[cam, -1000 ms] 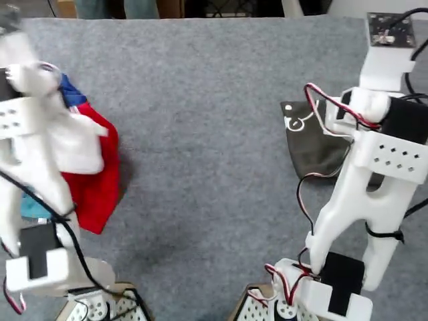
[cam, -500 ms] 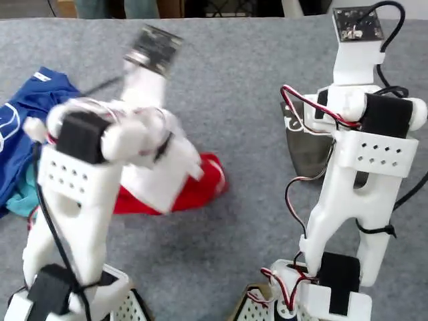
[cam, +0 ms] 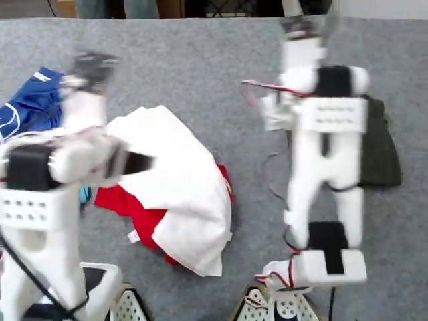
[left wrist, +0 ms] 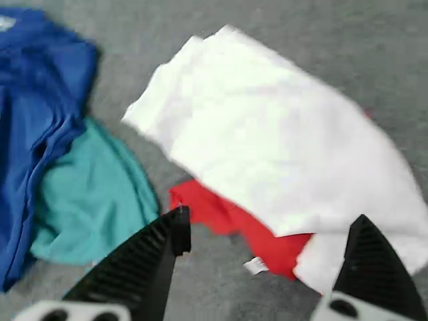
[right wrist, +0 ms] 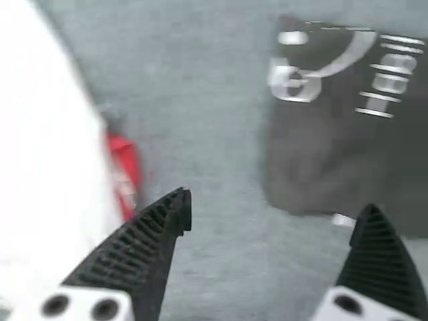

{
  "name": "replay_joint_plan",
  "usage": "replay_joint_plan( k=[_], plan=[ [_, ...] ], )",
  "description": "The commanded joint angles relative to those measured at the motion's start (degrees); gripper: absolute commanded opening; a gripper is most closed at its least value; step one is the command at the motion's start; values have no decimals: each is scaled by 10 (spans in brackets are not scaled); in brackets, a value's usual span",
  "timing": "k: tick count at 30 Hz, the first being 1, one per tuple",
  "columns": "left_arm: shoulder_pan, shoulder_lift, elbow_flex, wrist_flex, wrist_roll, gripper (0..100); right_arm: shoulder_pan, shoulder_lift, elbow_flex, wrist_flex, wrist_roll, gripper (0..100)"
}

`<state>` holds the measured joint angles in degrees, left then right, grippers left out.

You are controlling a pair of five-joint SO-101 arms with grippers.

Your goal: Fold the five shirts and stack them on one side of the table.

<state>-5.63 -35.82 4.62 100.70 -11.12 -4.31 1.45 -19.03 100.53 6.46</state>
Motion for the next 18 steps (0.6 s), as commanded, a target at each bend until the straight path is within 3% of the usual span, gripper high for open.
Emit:
replay_joint_plan(
  k=[1,4,8,14,18],
  plan=[
    [-203,-2,145,-60,-70,370,-119,51,-7,-14,-48,378],
    [-331,15,287,-185,-102,371,-204,119,-7,-48,-83,378],
    [-425,18,389,-282,-145,370,-258,220,-15,-102,-91,378],
    [-460,20,411,-290,-163,368,-260,349,-102,-102,-91,372],
    [-460,20,411,-289,-162,368,-256,408,-158,-102,-91,198]
  ],
)
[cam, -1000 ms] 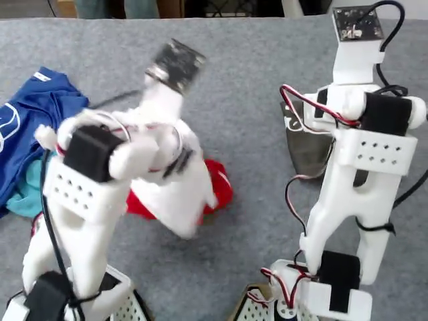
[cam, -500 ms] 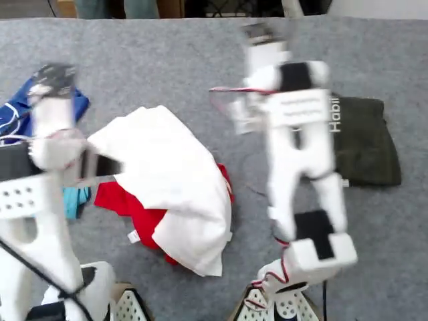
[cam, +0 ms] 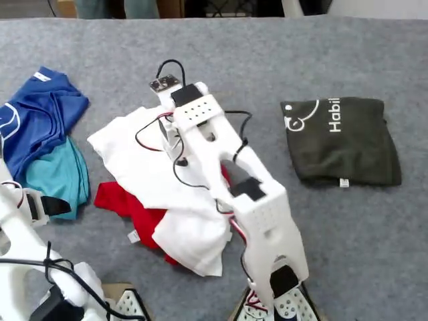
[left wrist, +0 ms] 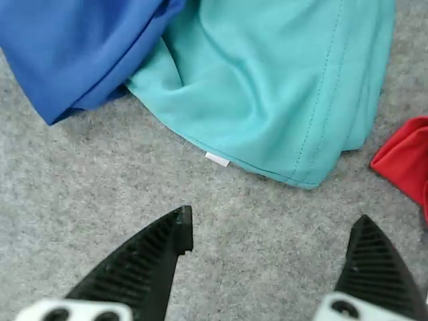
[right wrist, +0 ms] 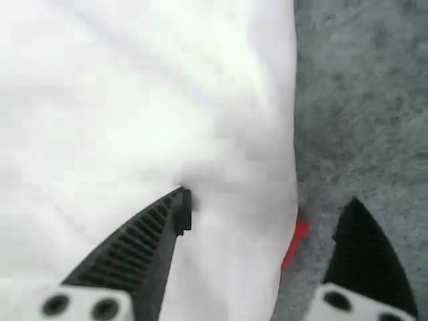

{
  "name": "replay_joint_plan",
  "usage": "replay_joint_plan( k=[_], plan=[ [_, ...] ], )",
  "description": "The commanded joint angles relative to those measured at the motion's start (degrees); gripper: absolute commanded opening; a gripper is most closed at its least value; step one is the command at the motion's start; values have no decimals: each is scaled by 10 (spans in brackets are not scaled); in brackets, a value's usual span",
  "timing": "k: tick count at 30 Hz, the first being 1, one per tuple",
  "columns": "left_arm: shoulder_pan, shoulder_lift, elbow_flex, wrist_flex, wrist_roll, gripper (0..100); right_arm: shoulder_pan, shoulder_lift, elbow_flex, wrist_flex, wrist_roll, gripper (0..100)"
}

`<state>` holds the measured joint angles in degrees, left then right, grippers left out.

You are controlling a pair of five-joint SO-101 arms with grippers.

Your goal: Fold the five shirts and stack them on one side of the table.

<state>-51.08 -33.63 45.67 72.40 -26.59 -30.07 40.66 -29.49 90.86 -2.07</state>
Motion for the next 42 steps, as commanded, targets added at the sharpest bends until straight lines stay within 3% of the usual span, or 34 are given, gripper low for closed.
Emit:
replay_joint_plan(
  k=[1,3,5,12,21,24,27,35,42],
  plan=[
    [-7,0,0,-10,-8,368,2,26,-65,-4,-4,126],
    [-7,2,-4,-11,-8,368,3,43,-90,12,-1,5],
    [-4,-3,-5,-11,-8,368,3,55,-116,38,-3,43],
    [-4,2,-9,-28,-7,368,35,51,-222,104,-2,13],
    [45,2,-3,-18,-5,368,104,-102,-227,104,19,15],
    [105,1,-4,4,1,367,148,-158,-227,104,33,15],
    [182,-3,-3,10,51,369,198,-206,-227,104,54,15],
    [459,2,-8,5,199,387,331,-267,-226,104,100,15],
    [597,68,41,-126,304,423,342,-284,-114,104,126,15]
  ],
)
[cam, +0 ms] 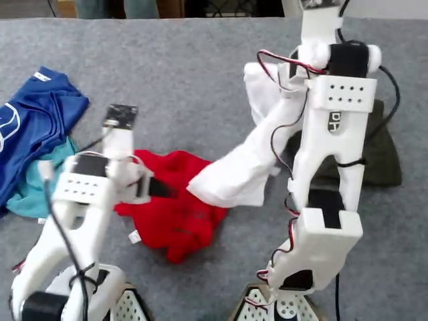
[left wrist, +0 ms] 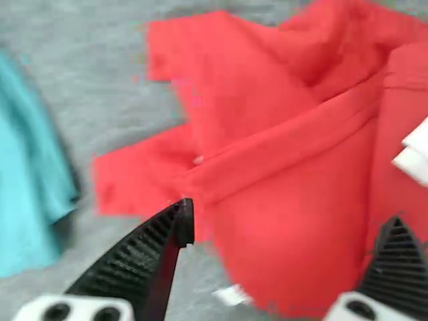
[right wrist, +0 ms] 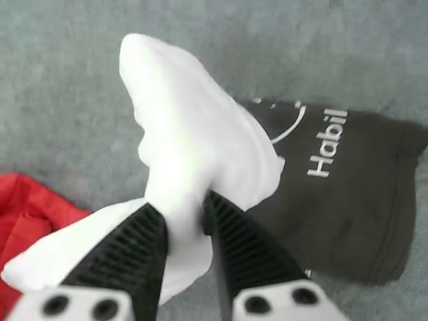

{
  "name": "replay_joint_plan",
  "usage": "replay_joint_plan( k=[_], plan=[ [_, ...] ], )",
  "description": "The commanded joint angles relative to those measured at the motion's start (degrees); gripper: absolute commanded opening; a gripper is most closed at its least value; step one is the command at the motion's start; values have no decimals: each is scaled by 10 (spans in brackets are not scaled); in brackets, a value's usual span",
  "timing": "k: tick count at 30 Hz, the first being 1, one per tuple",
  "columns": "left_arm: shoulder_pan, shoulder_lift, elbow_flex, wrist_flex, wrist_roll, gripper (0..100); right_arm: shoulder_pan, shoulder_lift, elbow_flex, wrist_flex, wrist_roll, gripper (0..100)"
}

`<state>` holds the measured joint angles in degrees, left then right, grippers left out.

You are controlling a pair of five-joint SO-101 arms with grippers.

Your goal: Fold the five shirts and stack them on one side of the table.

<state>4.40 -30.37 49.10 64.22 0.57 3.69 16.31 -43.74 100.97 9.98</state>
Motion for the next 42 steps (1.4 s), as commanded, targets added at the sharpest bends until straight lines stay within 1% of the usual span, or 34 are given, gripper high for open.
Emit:
replay_joint_plan(
  k=[1,3,5,8,11,13,14,16,20,23,26,29,31,33,35,39,40,42],
  plan=[
    [51,62,3,-47,42,423,4,-44,42,2,5,15],
    [53,117,-14,-49,60,406,4,-57,61,2,8,15],
    [45,172,-41,-51,58,343,4,-66,71,2,8,15],
    [30,251,-91,-50,47,201,4,-75,73,2,8,15],
    [6,308,-131,-43,47,23,4,-85,73,2,8,15],
    [-22,319,-160,-11,47,47,4,-89,73,2,8,15],
    [-38,316,-179,11,42,30,4,-92,73,2,8,15],
    [-78,296,-224,57,42,31,4,-96,73,2,8,15],
    [-171,217,-349,143,41,28,4,-104,73,2,6,15],
    [-255,154,-468,185,41,28,4,-106,74,2,5,15],
    [-367,116,-579,194,43,29,-11,-109,77,3,4,15],
    [-487,119,-663,193,42,29,-49,-126,105,3,4,15],
    [-558,137,-674,169,42,29,-84,-142,133,3,4,15],
    [-610,164,-666,145,41,29,-121,-159,160,3,4,15],
    [-640,204,-646,124,34,30,-162,-175,176,2,4,15],
    [-646,286,-617,124,-49,33,-222,-197,181,-2,4,15],
    [-646,303,-616,133,-66,50,-232,-204,180,-5,4,15],
    [-646,332,-614,156,-74,132,-243,-211,164,-6,4,15]
  ],
)
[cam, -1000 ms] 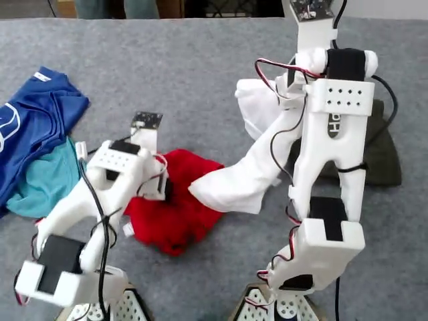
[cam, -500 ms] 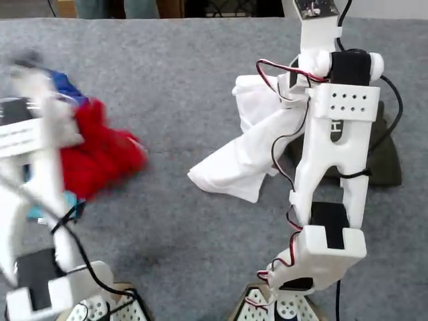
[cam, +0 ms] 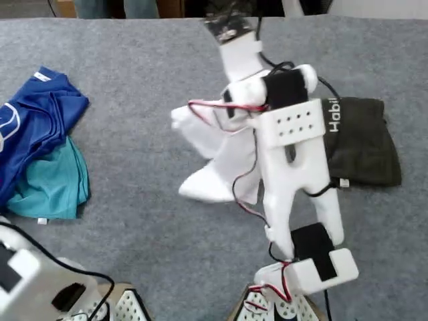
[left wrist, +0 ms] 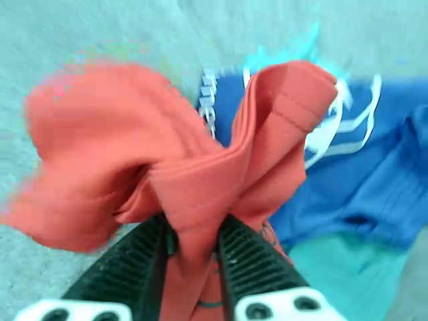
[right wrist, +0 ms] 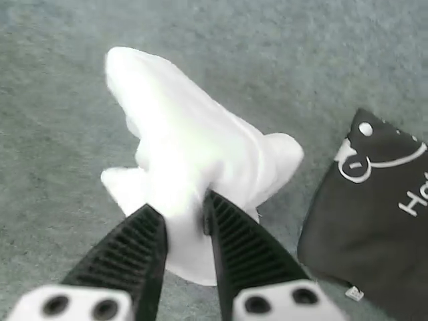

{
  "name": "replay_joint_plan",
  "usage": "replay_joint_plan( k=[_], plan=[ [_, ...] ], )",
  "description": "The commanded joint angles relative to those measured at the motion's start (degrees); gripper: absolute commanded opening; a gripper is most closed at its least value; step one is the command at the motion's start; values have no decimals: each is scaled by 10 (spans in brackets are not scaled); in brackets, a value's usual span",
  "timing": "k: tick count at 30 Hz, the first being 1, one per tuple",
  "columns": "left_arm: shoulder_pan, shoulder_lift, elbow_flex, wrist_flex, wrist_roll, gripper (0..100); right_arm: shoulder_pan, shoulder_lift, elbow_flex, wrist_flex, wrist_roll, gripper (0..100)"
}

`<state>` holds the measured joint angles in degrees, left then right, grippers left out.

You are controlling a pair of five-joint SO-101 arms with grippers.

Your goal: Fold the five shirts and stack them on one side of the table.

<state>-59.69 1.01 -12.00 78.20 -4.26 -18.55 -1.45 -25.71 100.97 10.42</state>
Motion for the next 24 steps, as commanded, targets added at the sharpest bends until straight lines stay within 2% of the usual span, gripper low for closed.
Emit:
replay_joint_plan(
  k=[1,4,8,12,14,17,21,24],
  plan=[
    [-5,30,-3,29,-20,188,-21,-36,-28,-6,-1,15],
    [-5,52,-4,55,15,304,-19,-35,-60,-6,0,15],
    [6,53,-1,59,23,293,0,-12,-48,-6,3,15],
    [12,53,-10,77,22,292,54,31,-2,-4,6,15],
    [12,53,-20,92,21,292,84,47,32,-2,33,15],
    [8,53,-34,114,21,294,115,54,110,1,76,15],
    [7,53,-55,154,21,293,153,51,249,1,88,18],
    [-1,53,-55,170,21,293,184,38,333,0,103,101]
  ],
)
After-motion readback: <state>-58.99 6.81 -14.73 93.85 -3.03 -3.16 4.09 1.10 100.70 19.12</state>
